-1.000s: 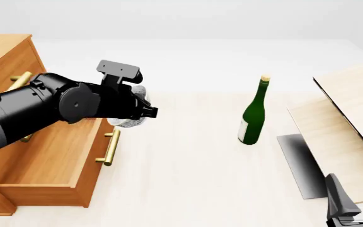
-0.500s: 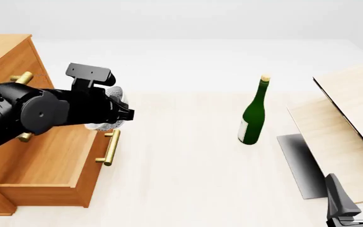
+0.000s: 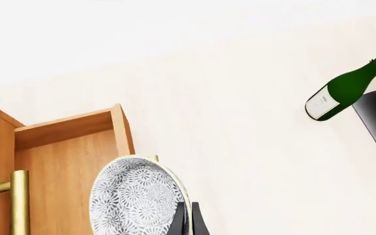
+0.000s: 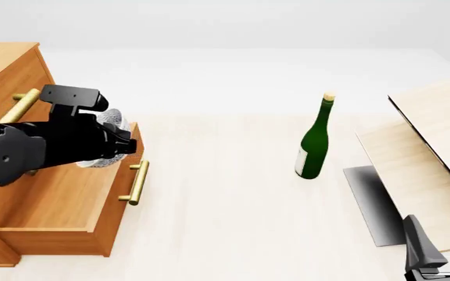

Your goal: Put the bowl in the bottom drawer of the cabinet.

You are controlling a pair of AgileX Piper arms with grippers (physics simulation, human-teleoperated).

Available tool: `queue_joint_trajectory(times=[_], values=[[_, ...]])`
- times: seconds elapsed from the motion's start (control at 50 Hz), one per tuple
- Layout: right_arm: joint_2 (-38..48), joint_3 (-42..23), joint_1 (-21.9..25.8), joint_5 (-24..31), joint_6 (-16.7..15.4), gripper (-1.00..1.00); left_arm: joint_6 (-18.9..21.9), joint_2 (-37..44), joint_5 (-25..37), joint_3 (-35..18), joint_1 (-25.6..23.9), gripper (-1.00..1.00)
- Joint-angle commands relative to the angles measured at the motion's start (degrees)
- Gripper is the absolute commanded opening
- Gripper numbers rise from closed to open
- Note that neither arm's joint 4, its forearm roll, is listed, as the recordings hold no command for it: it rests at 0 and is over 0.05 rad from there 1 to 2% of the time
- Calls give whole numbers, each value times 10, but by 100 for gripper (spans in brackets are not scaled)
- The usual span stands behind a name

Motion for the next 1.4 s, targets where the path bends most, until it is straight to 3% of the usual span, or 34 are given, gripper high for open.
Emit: queue_joint_trajectory(times=[0.02,0.9,1.4], values=[[0,0,0,0,0,100,2,-30,-1,17,18,-100],[0,0,0,0,0,100,-26,-98,-31,112,62,-100],[0,0,0,0,0,100,-24,-104,-40,139,86,-100]])
